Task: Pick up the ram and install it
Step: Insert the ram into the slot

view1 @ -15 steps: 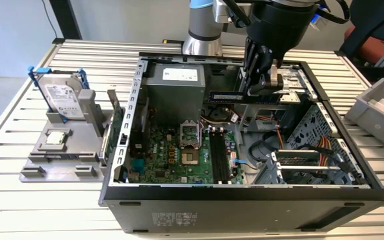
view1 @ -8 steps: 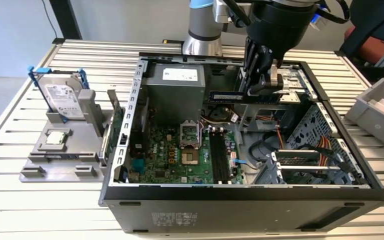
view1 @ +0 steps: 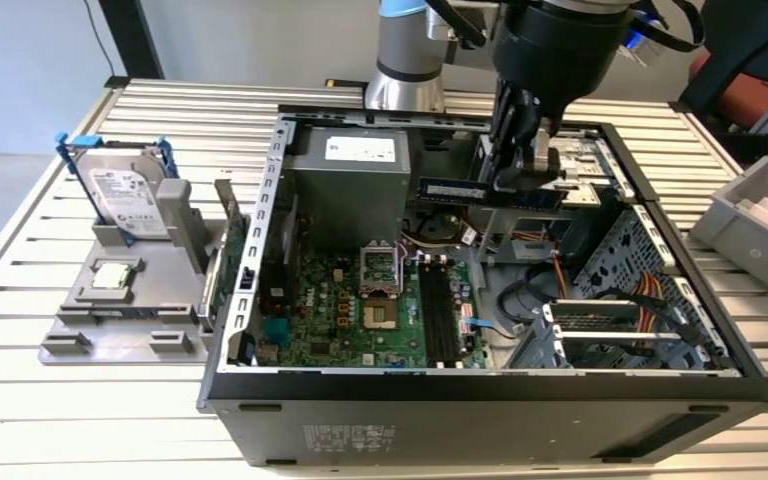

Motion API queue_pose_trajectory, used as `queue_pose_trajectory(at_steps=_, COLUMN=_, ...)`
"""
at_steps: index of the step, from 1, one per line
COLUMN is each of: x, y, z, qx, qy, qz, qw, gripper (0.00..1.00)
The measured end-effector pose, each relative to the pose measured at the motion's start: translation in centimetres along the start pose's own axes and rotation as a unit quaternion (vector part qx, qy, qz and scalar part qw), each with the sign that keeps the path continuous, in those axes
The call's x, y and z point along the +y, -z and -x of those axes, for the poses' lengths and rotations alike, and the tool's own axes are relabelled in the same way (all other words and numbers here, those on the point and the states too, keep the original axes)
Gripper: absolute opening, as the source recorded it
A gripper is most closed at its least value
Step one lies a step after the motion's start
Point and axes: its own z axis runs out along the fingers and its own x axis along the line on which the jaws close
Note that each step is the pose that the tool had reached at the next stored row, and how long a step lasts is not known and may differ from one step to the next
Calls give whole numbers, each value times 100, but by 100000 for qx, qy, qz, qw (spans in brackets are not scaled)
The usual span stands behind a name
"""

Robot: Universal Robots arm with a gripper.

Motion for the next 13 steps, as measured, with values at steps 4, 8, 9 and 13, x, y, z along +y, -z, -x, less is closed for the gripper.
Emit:
queue_pose_trajectory(at_steps=4, x=0, y=-3, z=-1, qx=-41, qy=-3593, qz=-56, qw=99935, gripper=0)
queue_pose_trajectory(at_steps=8, x=0, y=-6, z=0, qx=-93, qy=-7273, qz=-113, qw=99735, gripper=0)
queue_pose_trajectory(at_steps=9, x=0, y=-6, z=0, qx=-97, qy=-8161, qz=-126, qw=99666, gripper=0)
queue_pose_trajectory(at_steps=13, x=0, y=-8, z=0, qx=-141, qy=-11773, qz=-181, qw=99304, gripper=0)
